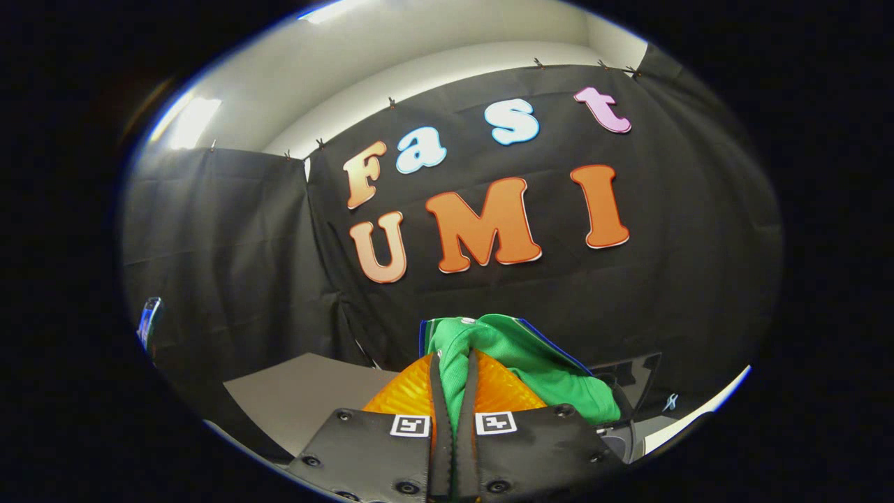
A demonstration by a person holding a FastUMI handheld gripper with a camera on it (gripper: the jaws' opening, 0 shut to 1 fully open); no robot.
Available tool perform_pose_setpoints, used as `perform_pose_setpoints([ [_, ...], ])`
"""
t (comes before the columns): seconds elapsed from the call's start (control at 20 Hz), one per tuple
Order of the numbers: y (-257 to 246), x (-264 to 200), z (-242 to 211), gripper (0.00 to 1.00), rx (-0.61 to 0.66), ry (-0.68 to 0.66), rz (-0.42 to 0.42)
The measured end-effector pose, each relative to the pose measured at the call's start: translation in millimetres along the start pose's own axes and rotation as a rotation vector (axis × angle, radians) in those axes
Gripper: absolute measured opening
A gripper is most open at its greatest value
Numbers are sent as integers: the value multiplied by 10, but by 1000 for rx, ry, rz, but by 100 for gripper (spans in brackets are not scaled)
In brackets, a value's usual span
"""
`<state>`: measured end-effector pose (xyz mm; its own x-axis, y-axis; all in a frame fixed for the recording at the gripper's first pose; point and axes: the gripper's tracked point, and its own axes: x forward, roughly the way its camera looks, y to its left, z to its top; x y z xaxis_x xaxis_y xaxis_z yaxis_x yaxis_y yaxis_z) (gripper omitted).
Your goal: Put the clothes into the washing machine and then close the washing machine lid.
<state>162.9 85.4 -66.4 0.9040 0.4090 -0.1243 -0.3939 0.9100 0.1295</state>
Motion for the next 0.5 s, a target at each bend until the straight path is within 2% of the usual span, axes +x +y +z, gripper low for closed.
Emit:
perform_pose_setpoints([
  [0.5, -749, 256, -1011, 10, 44, 180, -47],
])
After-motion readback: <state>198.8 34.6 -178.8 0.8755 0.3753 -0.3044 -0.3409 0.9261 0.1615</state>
